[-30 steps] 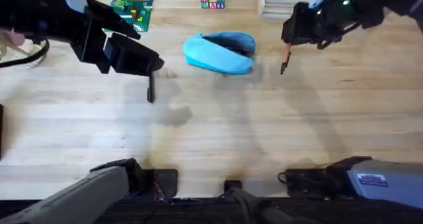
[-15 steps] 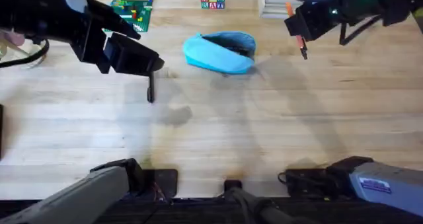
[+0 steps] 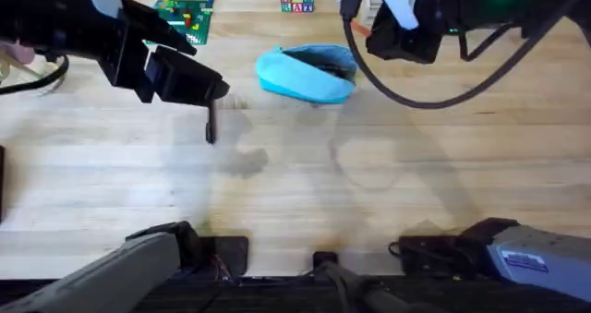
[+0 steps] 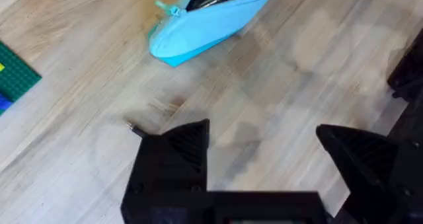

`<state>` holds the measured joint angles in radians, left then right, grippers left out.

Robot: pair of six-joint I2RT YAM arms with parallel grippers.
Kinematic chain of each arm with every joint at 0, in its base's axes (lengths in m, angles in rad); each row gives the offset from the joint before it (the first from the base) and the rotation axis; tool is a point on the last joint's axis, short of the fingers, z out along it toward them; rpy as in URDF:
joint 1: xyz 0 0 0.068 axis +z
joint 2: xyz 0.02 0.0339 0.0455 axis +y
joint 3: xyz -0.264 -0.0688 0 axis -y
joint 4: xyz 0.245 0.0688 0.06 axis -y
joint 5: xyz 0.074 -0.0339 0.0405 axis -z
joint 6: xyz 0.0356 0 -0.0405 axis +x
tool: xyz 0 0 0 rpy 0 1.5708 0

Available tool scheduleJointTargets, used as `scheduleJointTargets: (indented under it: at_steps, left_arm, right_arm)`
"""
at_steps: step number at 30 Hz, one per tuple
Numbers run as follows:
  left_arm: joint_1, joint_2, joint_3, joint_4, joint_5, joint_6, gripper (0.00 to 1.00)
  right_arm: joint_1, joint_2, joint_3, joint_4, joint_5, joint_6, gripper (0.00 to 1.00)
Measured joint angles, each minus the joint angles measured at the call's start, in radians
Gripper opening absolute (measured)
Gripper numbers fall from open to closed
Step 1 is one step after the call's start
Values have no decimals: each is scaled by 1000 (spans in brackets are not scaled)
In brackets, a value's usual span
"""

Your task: Unzip the bag, pick up the pens from the table one at a time and place them inside, then zip the bag closed.

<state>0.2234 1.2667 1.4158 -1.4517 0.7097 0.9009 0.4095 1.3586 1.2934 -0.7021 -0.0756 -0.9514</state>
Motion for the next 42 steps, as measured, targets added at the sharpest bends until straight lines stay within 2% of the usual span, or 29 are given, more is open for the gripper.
scheduleJointTargets:
  at_steps: [5,8,14,37,42]
  left_arm:
    - [0,0,0,0,0,0,993]
    - [0,0,0,0,0,0,993]
    - [0,0,0,0,0,0,993]
    - [0,0,0,0,0,0,993]
    - [0,0,0,0,0,0,993]
  right_arm:
    - [0,11,0,69,-109,-64,31]
    - [0,41,0,102,-135,-73,31]
    - [0,174,0,189,-212,-78,31]
    - [0,451,0,317,-262,-78,31]
    - [0,462,0,334,-262,-78,31]
